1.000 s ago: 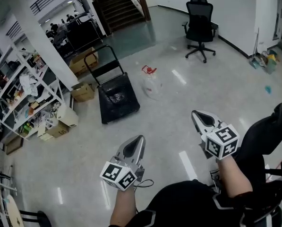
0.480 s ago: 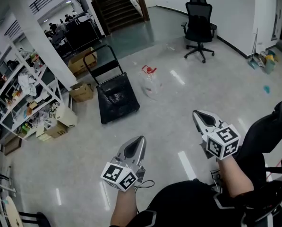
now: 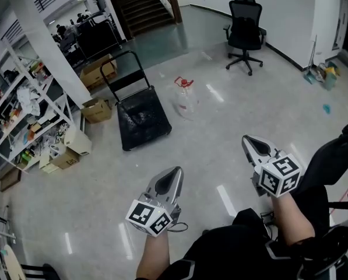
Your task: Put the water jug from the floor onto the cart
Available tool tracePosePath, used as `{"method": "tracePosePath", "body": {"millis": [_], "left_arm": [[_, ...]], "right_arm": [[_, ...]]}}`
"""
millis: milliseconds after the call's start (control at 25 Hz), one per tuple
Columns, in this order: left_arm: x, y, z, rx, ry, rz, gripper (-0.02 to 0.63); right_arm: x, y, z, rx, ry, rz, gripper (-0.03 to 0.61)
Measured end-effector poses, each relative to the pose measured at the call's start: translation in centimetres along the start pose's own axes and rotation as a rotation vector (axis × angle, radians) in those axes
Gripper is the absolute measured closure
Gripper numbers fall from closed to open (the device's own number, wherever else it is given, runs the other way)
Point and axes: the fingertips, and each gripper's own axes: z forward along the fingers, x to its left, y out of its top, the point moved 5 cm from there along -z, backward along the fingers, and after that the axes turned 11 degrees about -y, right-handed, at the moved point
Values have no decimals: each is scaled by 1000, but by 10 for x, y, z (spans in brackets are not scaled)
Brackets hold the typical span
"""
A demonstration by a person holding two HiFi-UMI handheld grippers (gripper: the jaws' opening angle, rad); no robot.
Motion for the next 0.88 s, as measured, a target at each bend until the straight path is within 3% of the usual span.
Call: {"method": "tracePosePath", "body": {"millis": [440, 880], "left_arm": [[66, 8, 46, 22, 25, -8, 621], [156, 40, 175, 33, 53, 31, 621]], "right_arm": [[-20, 13, 80, -9, 37, 21, 584], [-122, 50, 208, -50, 53, 43, 584]]}}
